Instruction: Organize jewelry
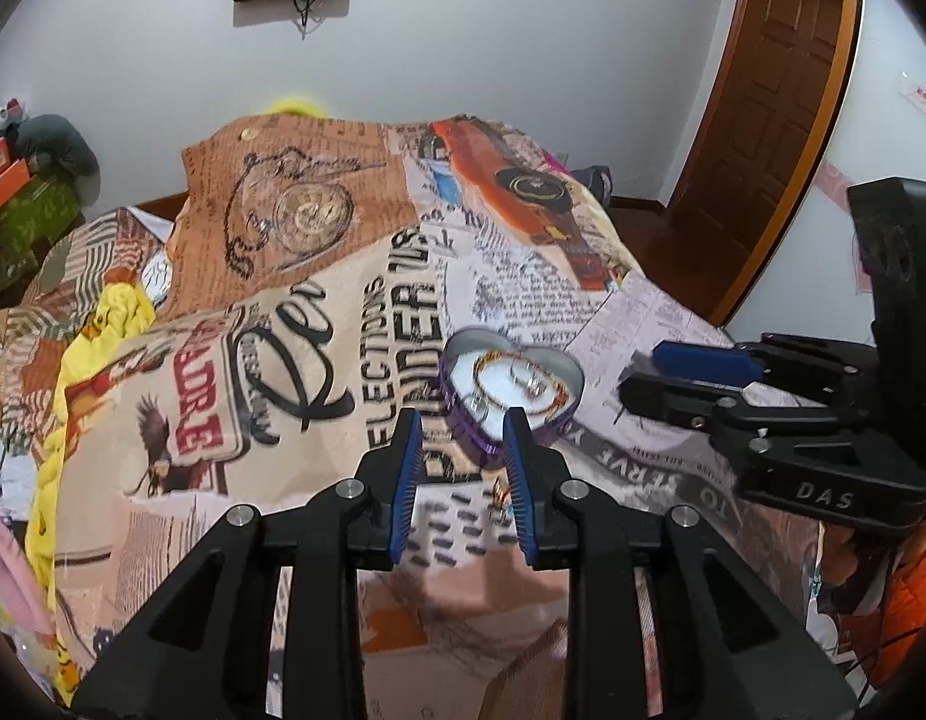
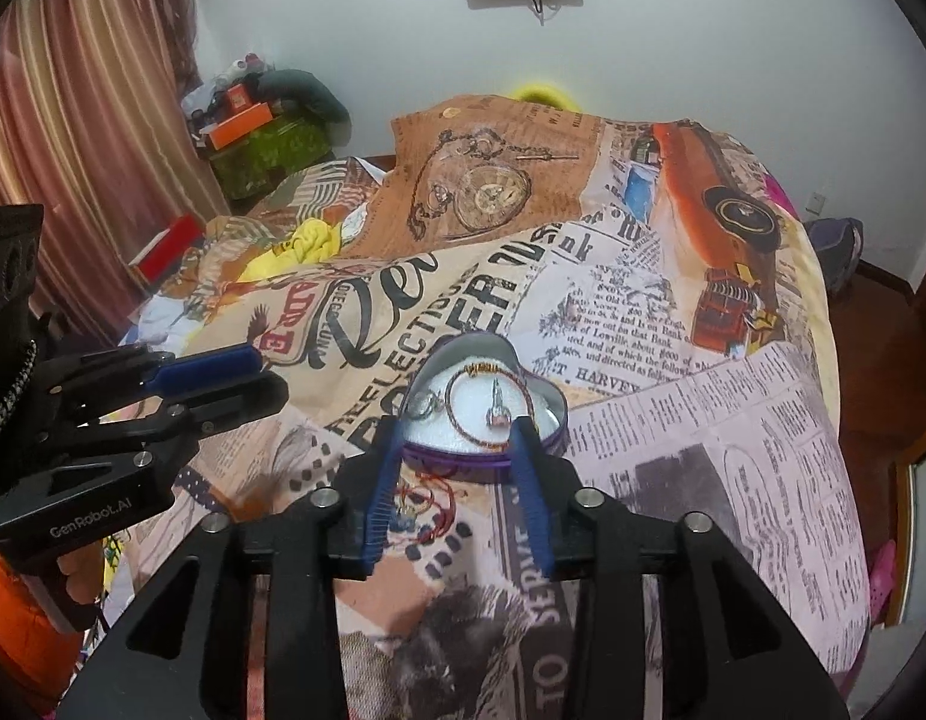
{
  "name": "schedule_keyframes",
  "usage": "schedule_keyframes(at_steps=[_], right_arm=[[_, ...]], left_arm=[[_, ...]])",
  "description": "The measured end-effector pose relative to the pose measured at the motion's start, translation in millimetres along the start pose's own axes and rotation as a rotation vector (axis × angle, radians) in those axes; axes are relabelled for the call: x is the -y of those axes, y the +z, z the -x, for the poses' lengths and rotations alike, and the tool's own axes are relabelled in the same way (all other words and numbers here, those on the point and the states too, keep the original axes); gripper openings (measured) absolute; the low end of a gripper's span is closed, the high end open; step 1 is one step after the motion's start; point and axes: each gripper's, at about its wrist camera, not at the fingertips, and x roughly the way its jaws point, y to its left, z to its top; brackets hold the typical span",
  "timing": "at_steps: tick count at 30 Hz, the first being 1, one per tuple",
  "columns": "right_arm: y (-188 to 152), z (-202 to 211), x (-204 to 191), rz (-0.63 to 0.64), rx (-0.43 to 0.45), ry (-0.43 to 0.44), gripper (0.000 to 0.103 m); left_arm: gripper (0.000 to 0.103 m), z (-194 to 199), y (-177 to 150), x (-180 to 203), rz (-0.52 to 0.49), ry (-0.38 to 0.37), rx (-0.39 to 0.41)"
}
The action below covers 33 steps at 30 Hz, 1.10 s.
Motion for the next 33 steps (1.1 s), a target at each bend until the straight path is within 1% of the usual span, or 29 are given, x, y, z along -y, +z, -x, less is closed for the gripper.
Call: schedule_keyframes(at_steps=[6, 9, 18, 21, 25, 29, 33], right_arm=[[-15.6, -7.5, -1.8, -0.005, -0.042, -0.015, 0.034], [-23.2, -13.4, -1.0, -0.014, -0.065, -0.017, 0.034], [-42.3, -27.2, 3.4, -0.04, -0.128, -0.013, 0.034], [-48.4, -30.2, 4.0, -0.043, -0.141, -0.011, 0.034], [-53.9, -35.7, 5.0, -0.043, -0.164, -0.002, 0.034], [-53.6, -39.3, 1.9, -0.032, -0.172, 0.014, 0.034], [-52.3, -43.3, -4.4, -0.004, -0.18, 0.03, 0.034]], left_arm=[[0.027, -9.4, -19.7, -5.3, 0.017, 0.004, -0.065], [0.027, -18.6, -29.5, -5.9, 0.025, -0.012, -0.104], [0.027, -50.1, -47.9, 5.4, -0.009, -0.037, -0.201], [0.027, -55.8, -48.6, 7.0, -0.016, -0.043, -0.207], [0.027, -60.9, -47.9, 9.9, -0.05, -0.045, -0.207], [0.027, -64.9, -47.8, 13.4, -0.095, -0.041, -0.203], [0.027, -68.5, -47.7, 13.8, -0.105, -0.056, -0.199]])
